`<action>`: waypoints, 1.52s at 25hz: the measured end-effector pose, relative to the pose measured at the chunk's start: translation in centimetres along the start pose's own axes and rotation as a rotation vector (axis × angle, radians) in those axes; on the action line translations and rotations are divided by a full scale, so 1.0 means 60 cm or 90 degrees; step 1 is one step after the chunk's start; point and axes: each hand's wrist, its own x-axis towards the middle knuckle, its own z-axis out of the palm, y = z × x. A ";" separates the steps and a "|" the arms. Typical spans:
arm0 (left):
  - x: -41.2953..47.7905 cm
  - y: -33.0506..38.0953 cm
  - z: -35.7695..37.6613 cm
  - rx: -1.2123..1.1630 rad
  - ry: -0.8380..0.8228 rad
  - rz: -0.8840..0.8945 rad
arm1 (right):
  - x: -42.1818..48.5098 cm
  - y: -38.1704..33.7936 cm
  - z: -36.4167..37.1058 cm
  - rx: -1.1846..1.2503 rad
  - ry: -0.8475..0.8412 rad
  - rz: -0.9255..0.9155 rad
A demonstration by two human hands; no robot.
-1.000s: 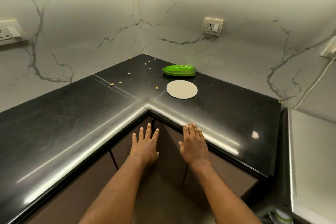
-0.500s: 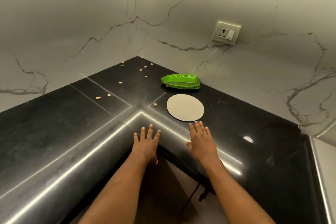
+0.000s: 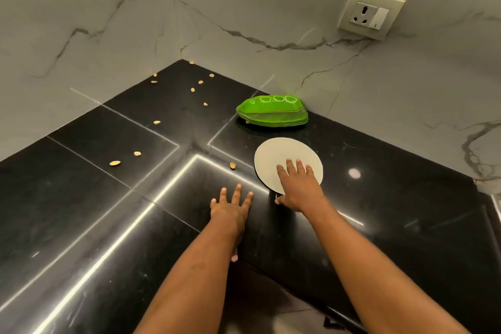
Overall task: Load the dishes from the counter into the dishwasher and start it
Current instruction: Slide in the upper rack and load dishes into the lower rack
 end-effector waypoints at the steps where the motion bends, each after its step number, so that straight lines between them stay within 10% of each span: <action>1: 0.001 0.001 -0.003 0.004 -0.007 0.003 | 0.016 0.002 -0.004 -0.011 -0.029 -0.003; 7: 0.000 0.005 -0.010 0.002 -0.031 0.006 | 0.079 0.016 -0.028 0.046 -0.165 -0.018; 18: -0.007 0.001 -0.010 0.008 -0.016 0.027 | 0.028 -0.061 -0.035 -0.165 0.012 -0.175; 24: -0.008 -0.005 -0.006 0.034 -0.003 0.040 | -0.011 -0.043 -0.076 -0.151 0.118 -0.007; 30: -0.016 -0.015 0.005 0.056 0.034 0.057 | -0.104 0.015 -0.053 0.371 0.427 0.354; 38: -0.068 0.035 0.053 -0.067 0.138 0.110 | -0.211 0.064 0.052 1.064 0.486 0.700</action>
